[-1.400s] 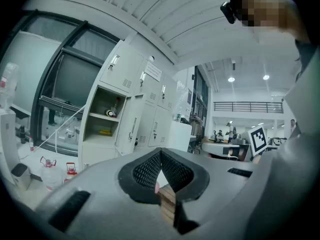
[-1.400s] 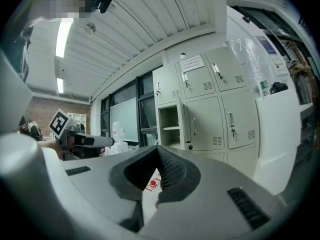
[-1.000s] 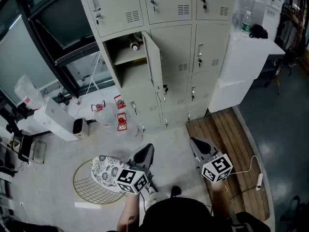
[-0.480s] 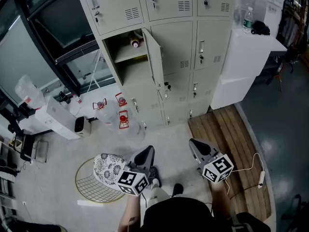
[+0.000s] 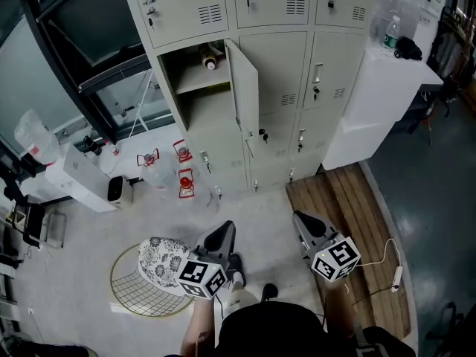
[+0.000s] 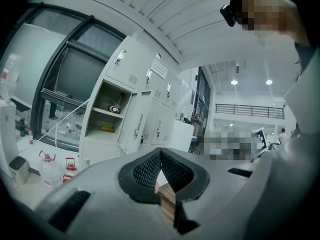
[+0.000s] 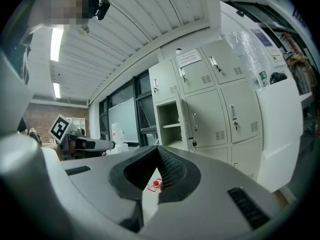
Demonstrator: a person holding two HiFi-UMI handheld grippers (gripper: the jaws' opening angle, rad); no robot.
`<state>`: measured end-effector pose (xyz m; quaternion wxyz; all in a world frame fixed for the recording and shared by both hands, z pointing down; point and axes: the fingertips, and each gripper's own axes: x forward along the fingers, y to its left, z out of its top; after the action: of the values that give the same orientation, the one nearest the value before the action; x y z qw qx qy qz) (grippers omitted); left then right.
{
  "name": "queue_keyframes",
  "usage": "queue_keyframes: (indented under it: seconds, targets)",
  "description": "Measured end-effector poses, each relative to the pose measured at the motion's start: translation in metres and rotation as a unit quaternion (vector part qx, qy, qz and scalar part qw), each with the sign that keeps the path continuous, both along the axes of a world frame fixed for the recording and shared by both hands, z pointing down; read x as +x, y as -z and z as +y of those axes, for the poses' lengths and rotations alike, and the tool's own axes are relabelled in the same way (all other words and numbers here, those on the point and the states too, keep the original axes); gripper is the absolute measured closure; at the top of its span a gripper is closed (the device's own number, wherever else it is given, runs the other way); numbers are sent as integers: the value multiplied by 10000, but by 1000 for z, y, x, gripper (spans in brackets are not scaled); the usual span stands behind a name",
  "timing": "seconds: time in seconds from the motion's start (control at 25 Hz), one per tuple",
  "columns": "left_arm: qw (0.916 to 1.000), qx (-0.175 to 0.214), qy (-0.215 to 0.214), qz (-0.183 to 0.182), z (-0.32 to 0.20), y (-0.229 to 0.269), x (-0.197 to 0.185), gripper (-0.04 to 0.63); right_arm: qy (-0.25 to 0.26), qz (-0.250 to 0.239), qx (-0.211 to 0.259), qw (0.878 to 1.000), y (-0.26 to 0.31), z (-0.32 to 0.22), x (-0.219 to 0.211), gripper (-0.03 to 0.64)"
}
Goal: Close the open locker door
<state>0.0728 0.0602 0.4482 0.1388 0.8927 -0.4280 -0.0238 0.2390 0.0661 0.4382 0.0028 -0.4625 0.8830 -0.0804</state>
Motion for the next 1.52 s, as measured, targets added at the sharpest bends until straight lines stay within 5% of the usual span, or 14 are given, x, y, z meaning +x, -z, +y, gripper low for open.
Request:
queue_keyframes:
  seconds: [0.8,1.52]
  targets:
    - [9987,3,-504,73,-147,11,-28,577,-372,-32,78,9993,28,-134,-37,612]
    - [9941,14,-1064,208,-221,6,-68,577,-874,155,77,9960,23,-192,-84,612]
